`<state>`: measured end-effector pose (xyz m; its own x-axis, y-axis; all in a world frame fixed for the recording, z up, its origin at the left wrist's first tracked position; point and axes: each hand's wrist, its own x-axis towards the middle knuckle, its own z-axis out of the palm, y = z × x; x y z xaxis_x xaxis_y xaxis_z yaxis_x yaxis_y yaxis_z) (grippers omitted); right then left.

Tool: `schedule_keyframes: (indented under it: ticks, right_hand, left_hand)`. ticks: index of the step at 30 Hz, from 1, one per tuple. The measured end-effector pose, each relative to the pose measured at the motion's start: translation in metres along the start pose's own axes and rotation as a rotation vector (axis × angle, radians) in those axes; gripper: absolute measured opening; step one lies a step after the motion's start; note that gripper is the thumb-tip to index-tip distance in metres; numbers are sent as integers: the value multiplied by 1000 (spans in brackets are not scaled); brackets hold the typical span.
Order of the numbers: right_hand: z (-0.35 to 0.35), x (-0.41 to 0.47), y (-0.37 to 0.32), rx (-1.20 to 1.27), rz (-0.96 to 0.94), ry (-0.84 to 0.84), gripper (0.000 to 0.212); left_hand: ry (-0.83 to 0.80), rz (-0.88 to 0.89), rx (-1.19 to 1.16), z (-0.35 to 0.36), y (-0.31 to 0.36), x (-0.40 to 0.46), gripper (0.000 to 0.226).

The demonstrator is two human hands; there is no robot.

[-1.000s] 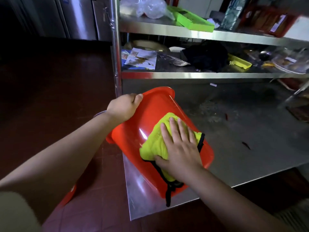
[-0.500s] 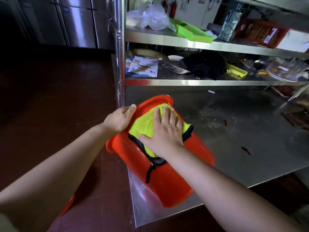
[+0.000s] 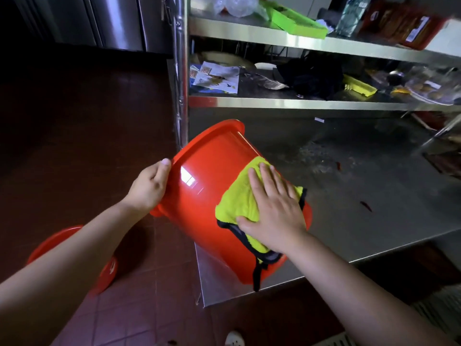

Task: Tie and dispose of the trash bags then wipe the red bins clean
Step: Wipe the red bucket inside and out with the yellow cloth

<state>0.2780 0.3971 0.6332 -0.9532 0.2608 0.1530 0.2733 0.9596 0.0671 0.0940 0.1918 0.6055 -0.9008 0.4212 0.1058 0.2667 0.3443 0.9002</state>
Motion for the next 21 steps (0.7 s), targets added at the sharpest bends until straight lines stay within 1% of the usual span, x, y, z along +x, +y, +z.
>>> schedule_keyframes:
  ticks: [2, 3, 5, 7, 9, 11, 14, 16, 19, 21]
  right_hand:
    - [0, -25, 23, 14, -3, -60, 99]
    - [-1, -33, 31, 17, -17, -82, 98]
    - [-3, -42, 35, 14, -56, -111, 96]
    - [-5, -38, 28, 23, -93, -118, 97]
    - [-7, -24, 15, 44, -102, -113, 98]
    - [-10, -3, 0, 63, -89, -97, 99]
    - [-13, 30, -29, 74, -103, -57, 101]
    - [-13, 48, -54, 58, -149, -20, 105]
    - [-13, 64, -84, 31, -190, 25, 110]
    - [-10, 65, -90, 12, -226, 50, 106]
  left_hand:
    - [-43, 8, -51, -4, -7, -9, 49]
    - [-65, -18, -74, -6, -9, -12, 46]
    - [-93, -142, -153, -10, 1, -8, 41]
    - [-87, -259, -280, -13, 20, 2, 39]
    - [-82, -339, -400, -10, 36, 8, 41]
    - [-54, -391, -435, -2, 40, 6, 44]
    - [62, -382, -379, 13, 40, -4, 48]
    - [118, -325, -319, 15, 37, -11, 51]
    - [148, -291, -373, 14, 33, -19, 50]
    - [141, -284, -399, 14, 29, -26, 51]
